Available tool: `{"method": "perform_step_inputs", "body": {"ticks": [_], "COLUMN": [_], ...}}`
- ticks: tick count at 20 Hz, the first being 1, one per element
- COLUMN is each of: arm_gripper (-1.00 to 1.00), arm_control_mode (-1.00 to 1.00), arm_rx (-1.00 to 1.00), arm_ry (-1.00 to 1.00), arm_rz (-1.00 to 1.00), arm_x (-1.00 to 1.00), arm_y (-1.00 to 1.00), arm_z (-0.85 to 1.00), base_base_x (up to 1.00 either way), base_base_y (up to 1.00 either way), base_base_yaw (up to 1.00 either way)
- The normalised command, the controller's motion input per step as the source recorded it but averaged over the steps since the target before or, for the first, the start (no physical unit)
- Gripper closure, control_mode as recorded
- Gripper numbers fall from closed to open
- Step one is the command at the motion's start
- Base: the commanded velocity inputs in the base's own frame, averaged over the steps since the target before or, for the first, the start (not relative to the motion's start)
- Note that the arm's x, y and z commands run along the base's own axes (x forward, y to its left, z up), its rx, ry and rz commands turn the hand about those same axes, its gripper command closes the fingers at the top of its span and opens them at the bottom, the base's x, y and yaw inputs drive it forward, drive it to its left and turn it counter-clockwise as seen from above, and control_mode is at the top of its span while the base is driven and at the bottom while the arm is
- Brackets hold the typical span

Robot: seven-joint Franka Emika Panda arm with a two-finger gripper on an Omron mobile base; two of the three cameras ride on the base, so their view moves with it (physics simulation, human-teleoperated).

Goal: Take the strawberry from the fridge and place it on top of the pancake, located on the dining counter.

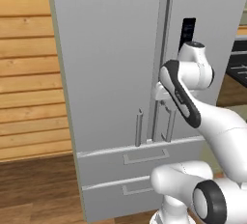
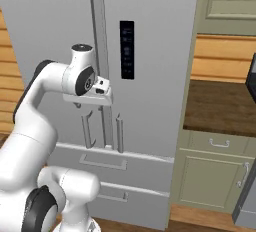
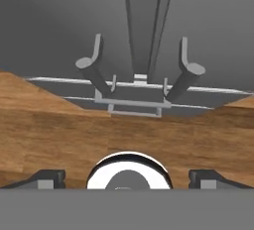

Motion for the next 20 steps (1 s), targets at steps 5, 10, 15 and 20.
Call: {"method": "perform_step_inputs", "body": {"ticks": [5,10,15,20], "arm_gripper": [-1.00,-1.00,-1.00,-1.00], "arm_control_mode": [-1.00,-1.00,-1.00,-1.00], "arm_rx": [0.03,0.01,0.00,-0.03], "arm_ry": [0.00,-0.01,-0.04,-0.06], "arm_rz": [0.00,0.01,0.03,0.00], "arm_x": [0.25,0.78,0.84,0.58], "arm_y": [-0.67,-0.36,-0.10,-0.04], "arm_z": [-0.79,-0.65,-0.23,-0.30], "base_base_x": [0.00,0.00,0.00,0.00], "base_base_y": [0.00,0.00,0.00,0.00], "base_base_yaw": [0.00,0.00,0.00,0.00]}}
